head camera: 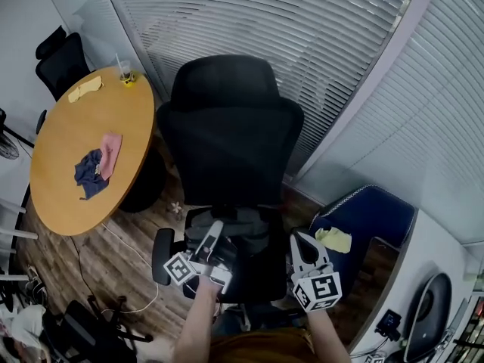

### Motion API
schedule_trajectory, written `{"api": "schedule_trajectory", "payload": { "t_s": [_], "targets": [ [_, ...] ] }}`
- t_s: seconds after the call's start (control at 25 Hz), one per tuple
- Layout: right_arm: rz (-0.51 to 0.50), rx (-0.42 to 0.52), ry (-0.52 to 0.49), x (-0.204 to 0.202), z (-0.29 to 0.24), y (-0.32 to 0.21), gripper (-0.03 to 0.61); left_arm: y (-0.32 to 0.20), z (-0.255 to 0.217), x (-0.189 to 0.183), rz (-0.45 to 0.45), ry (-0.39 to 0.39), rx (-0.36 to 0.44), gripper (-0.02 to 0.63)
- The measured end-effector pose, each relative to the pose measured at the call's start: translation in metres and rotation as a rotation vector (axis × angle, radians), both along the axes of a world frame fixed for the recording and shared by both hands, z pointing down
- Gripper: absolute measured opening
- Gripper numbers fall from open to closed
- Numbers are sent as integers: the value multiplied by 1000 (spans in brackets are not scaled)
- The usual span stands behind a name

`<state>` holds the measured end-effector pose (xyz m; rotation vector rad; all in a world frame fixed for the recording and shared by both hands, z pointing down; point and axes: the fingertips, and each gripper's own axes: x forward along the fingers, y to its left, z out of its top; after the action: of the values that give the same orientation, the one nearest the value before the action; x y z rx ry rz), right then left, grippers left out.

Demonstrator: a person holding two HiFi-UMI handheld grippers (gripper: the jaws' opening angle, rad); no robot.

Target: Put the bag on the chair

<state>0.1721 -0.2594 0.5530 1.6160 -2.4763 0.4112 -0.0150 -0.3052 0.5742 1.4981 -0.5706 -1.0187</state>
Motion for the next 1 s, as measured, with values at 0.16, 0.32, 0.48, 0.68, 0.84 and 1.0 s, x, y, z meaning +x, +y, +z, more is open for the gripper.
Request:
{"api": "schedule_trajectory", "payload": {
  "t_s": [0.16, 0.32, 0.48, 0.68, 0.84, 1.0],
  "targets": [
    [-10, -31, 2, 3, 17, -7, 11, -27, 6, -2, -7, 1, 9, 35],
    [-17, -53, 1, 4, 29, -14, 11, -49, 14, -12, -59, 2, 23, 37],
    [-15, -75, 2, 5, 34, -20, 11, -66, 16, -10, -84, -31, 26, 38],
    [-29, -81, -12, 1, 40, -29, 11, -87, 21, -10, -140, -56, 9, 40],
    [-41, -77, -21, -1, 41, -30, 11, -101, 32, -10, -179, -83, -26, 43],
    [-39, -76, -20, 1, 40, -31, 11, -114, 34, -7, -171, -71, -42, 43]
  ]
}}
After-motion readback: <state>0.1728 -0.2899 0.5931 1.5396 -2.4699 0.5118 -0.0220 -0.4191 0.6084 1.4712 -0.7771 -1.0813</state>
